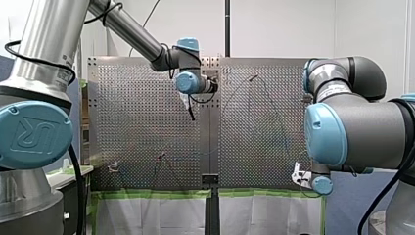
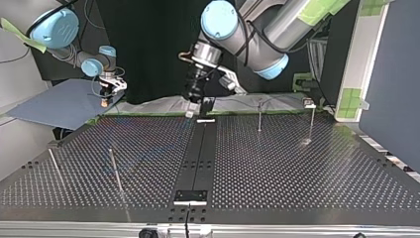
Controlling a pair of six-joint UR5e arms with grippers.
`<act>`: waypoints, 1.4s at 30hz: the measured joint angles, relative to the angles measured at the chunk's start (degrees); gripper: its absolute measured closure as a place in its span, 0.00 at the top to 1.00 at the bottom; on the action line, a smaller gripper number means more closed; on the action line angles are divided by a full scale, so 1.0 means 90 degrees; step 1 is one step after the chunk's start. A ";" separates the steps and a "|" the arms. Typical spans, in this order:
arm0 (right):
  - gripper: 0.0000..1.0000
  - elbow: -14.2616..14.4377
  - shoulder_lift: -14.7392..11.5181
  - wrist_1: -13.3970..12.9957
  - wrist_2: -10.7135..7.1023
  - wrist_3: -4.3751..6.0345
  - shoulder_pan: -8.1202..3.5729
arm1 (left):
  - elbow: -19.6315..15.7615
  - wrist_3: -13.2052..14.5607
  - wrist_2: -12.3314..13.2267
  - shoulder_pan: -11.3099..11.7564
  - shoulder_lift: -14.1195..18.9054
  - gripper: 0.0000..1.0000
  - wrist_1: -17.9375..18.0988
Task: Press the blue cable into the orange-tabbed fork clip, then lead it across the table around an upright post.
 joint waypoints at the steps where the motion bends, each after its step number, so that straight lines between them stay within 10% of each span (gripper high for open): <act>1: 0.00 0.0001 0.0000 -0.0002 0.0001 0.0000 0.0002 | -0.0046 0.0014 -0.0005 0.0001 0.0000 1.00 0.0050; 42: 0.00 -0.0024 -0.0002 -0.0001 -0.0002 -0.0020 0.0038 | -0.2378 0.0088 0.0381 0.0814 -0.0187 1.00 0.2376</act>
